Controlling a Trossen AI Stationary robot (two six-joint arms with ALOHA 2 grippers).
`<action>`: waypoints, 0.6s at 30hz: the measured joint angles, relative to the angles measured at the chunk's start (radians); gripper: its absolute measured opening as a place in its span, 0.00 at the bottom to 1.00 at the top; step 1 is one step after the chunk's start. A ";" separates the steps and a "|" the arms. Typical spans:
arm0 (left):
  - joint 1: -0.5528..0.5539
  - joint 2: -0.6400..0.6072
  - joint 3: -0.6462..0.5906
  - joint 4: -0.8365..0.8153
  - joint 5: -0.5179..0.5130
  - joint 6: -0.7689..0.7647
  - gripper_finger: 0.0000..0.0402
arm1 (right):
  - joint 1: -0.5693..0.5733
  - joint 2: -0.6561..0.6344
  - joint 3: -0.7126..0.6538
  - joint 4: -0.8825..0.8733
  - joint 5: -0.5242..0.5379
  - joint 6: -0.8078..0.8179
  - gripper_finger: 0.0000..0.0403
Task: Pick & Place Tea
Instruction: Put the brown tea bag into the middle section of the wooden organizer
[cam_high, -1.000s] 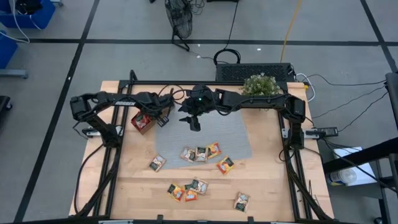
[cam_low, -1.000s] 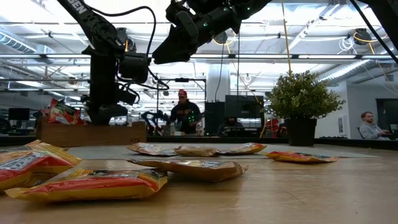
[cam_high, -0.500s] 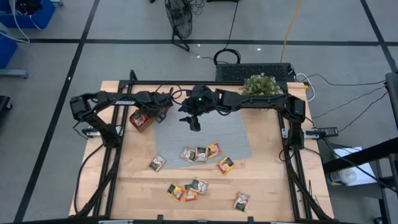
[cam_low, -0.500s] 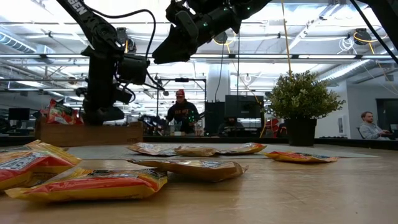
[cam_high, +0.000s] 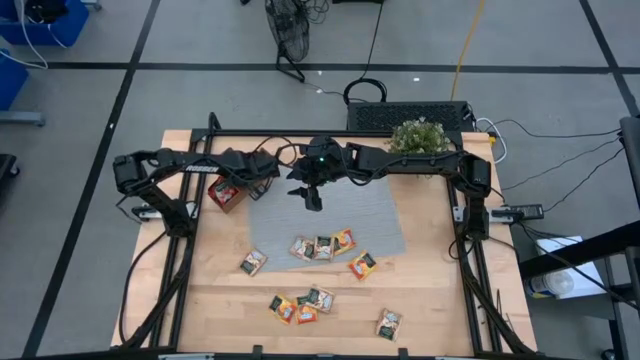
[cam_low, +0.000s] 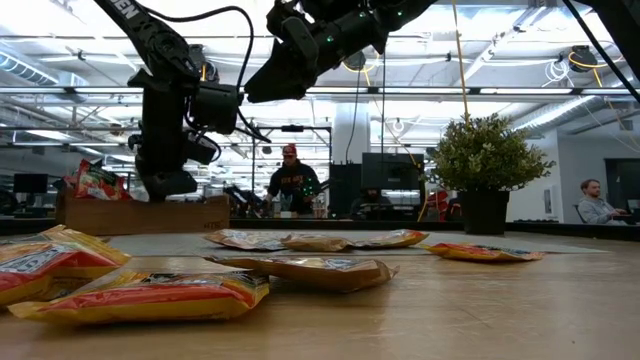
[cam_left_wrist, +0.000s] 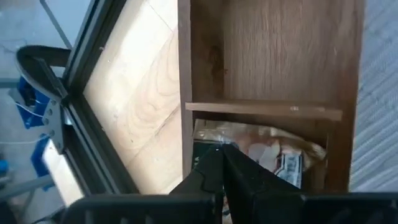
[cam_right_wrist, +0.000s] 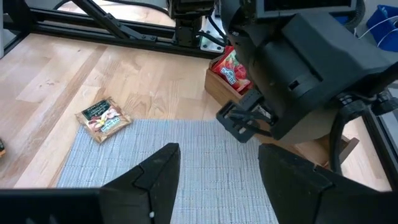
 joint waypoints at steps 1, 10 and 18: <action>0.000 0.000 0.006 -0.014 -0.005 0.018 0.02 | 0.000 0.000 0.000 0.000 0.000 0.000 0.50; 0.040 0.000 0.023 -0.045 0.101 -0.002 0.11 | 0.000 0.000 0.000 0.001 0.000 0.001 0.50; 0.056 0.000 0.025 -0.032 0.310 0.055 0.32 | 0.000 0.000 0.000 0.000 0.000 0.000 0.50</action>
